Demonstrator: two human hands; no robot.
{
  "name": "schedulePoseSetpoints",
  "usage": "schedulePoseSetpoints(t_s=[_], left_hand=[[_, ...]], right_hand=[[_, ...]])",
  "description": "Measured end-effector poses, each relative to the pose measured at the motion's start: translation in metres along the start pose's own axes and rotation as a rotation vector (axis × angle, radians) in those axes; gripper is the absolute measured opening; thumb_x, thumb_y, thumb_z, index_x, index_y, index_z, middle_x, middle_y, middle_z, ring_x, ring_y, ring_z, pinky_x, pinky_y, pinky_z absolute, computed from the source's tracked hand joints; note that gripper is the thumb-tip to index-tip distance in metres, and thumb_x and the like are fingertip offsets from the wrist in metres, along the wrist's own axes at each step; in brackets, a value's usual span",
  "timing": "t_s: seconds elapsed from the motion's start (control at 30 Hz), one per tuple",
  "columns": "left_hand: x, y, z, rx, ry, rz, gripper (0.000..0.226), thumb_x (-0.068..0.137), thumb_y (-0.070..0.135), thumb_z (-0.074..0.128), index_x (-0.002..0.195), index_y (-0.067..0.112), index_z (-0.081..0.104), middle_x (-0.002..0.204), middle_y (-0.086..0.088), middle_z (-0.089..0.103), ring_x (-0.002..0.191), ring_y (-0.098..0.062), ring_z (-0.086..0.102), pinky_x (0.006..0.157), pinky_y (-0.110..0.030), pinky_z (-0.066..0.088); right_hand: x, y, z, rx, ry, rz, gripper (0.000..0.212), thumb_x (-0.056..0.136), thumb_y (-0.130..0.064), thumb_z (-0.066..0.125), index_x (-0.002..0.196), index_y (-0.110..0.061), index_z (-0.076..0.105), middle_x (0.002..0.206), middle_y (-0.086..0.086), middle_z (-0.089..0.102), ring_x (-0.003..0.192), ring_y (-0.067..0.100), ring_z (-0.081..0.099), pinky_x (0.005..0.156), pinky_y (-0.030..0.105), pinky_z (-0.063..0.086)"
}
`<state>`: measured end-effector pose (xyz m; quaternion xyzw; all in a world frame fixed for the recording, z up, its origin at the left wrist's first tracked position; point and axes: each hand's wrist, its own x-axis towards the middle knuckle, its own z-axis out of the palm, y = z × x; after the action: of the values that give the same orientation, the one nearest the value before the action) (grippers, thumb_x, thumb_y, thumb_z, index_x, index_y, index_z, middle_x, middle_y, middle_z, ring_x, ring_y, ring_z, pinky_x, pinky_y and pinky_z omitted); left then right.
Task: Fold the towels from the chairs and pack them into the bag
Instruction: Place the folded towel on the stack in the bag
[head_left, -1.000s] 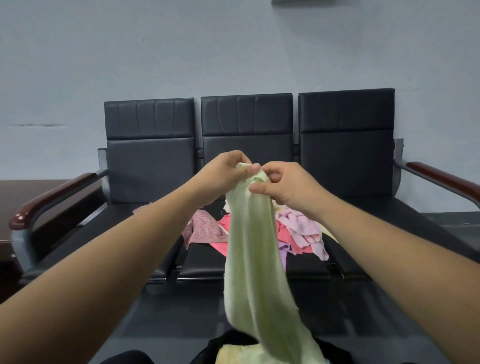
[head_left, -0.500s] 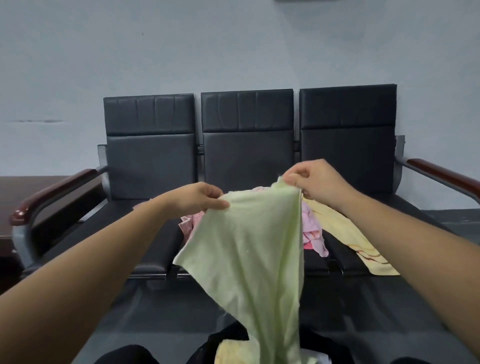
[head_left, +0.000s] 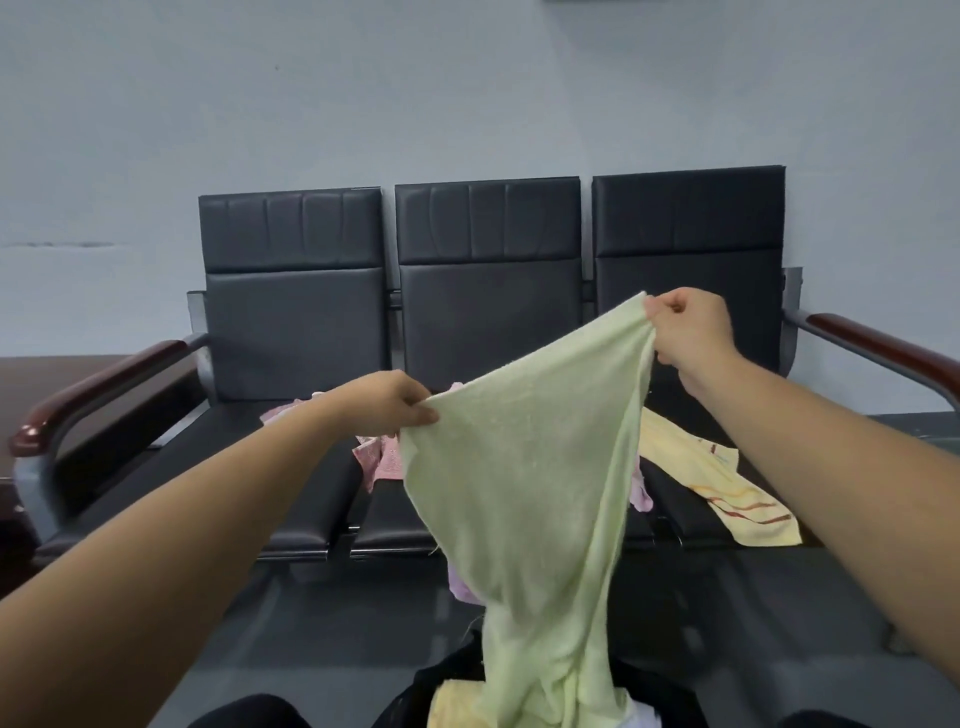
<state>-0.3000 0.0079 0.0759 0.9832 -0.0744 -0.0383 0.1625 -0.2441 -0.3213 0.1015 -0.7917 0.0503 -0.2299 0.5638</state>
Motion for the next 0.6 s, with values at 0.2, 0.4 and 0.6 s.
schedulePoseSetpoints(t_s=[0.2,0.4,0.6], left_hand=[[0.003,0.03,-0.022,-1.124,0.145,0.154,0.017,0.099,0.002,0.055,0.102,0.016,0.065,0.078,-0.004,0.062,0.057,-0.011,0.059,0.049,-0.023,0.05],[-0.004,0.058,-0.052,-0.976,-0.027,0.374,0.028,0.095,-0.009,0.057,0.121,0.0,0.064,0.109,-0.019,0.074,0.104,-0.025,0.073,0.096,-0.032,0.057],[-0.012,0.087,-0.053,-0.609,0.173,0.357,0.017,0.1,0.013,0.06,0.097,0.0,0.071,0.083,-0.009,0.076,0.073,-0.022,0.075,0.068,-0.026,0.058]], right_hand=[[0.001,-0.01,-0.004,0.026,0.014,-0.032,0.013,0.102,-0.017,0.059,0.099,-0.007,0.068,0.096,0.009,0.066,0.08,0.02,0.059,0.081,0.038,0.06],[-0.016,-0.051,-0.003,0.054,-0.171,-0.149,0.034,0.095,0.006,0.045,0.091,-0.016,0.071,0.086,0.009,0.067,0.056,0.01,0.057,0.058,0.027,0.055],[-0.058,-0.072,0.01,0.124,-0.631,-0.216,0.029,0.098,-0.025,0.068,0.101,0.003,0.074,0.088,0.018,0.071,0.073,0.022,0.066,0.07,0.03,0.061]])
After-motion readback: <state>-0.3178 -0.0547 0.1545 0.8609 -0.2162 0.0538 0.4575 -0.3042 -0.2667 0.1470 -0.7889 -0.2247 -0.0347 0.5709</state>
